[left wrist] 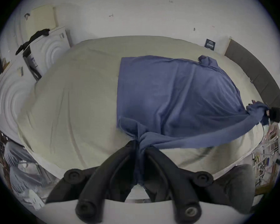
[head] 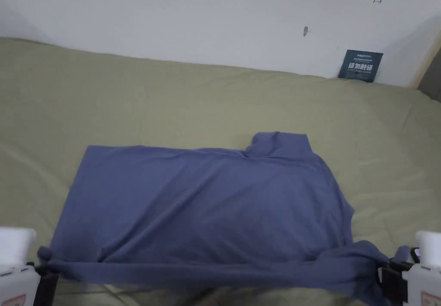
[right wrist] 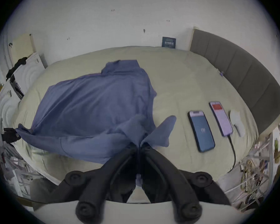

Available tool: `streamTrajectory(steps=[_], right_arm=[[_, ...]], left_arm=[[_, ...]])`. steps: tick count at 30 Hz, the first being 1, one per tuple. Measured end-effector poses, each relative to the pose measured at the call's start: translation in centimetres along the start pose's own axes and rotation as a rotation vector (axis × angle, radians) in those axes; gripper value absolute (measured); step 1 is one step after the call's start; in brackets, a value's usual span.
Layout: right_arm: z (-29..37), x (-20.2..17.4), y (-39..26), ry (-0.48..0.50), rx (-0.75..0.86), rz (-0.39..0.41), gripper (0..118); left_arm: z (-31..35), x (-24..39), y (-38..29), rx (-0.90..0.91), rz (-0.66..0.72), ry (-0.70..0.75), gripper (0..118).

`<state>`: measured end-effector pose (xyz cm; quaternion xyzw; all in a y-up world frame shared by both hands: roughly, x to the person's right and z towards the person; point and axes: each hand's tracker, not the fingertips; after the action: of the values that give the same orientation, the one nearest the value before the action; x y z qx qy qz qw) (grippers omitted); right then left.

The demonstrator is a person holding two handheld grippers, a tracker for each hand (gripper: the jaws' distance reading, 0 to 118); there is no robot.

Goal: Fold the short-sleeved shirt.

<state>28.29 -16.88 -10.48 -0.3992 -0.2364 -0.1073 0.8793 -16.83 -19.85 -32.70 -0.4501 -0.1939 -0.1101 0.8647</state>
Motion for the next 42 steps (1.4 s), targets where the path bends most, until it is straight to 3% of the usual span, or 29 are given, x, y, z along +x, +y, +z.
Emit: streamTrajectory(steps=[6,9,12,15,17,19,20,21,25,27,29,30,31,32,33,34,36,40,42], right_arm=[[-4.4,0.1,6.3,0.050,-0.019,0.053,6],[-8.4,0.1,9.5,0.091,-0.120,0.103,6],[-12.7,0.2,12.0,0.098,-0.201,0.094,6],[-15.7,-0.2,13.5,0.093,-0.201,0.100,6],[-16.9,-0.8,14.0,0.074,-0.191,0.123,12],[-17.8,-0.9,14.6,0.037,-0.160,0.126,57],[-18.1,-0.7,15.0,-0.002,-0.129,0.117,81],[-18.3,-0.3,15.2,-0.017,-0.106,0.104,87],[-15.9,0.9,15.3,0.024,0.018,-0.013,86],[-13.2,0.6,14.5,0.034,0.094,-0.015,86],[-10.6,0.2,13.1,0.033,0.179,-0.009,86],[-9.3,-0.1,12.1,0.043,0.209,-0.009,81],[-8.0,-0.7,11.2,0.058,0.227,-0.009,69],[-6.8,-1.1,9.8,0.069,0.249,-0.020,49],[-5.8,-1.6,8.4,0.065,0.244,-0.018,10],[-5.0,-2.1,7.2,0.056,0.240,-0.008,3],[-4.0,-3.2,4.3,0.030,0.234,0.017,2],[-2.0,-4.7,-1.4,0.067,0.213,0.021,2],[-1.4,-5.3,-4.0,0.077,0.204,0.027,2]], left_arm=[[-2.4,-0.7,6.3,-0.045,-0.165,-0.026,7],[-5.0,-1.2,9.1,-0.110,-0.218,-0.056,7],[-7.9,-1.2,11.3,-0.172,-0.313,-0.046,7],[-10.3,-1.2,12.9,-0.188,-0.310,-0.049,10],[-11.6,-1.3,13.9,-0.173,-0.274,-0.066,26],[-12.7,-1.6,14.7,-0.150,-0.208,-0.074,86],[-13.1,-1.8,14.9,-0.132,-0.179,-0.062,102],[-13.4,-1.9,15.1,-0.117,-0.149,-0.058,103],[-11.3,-2.5,15.0,-0.021,-0.029,-0.068,103],[-9.1,-2.8,14.6,0.076,0.025,-0.040,103],[-6.5,-2.5,13.7,0.180,0.098,-0.015,102],[-5.2,-2.5,13.0,0.222,0.124,-0.029,95],[-4.0,-2.1,12.2,0.263,0.154,-0.031,82],[-2.6,-1.6,11.0,0.295,0.175,-0.030,60],[-1.5,-1.0,9.6,0.327,0.186,-0.031,22],[-1.0,-0.6,8.5,0.332,0.193,0.001,3],[0.9,0.9,5.0,0.365,0.206,0.036,0],[1.0,2.0,-0.8,0.321,0.212,0.018,0],[0.2,2.2,-3.0,0.231,0.181,0.007,0]])
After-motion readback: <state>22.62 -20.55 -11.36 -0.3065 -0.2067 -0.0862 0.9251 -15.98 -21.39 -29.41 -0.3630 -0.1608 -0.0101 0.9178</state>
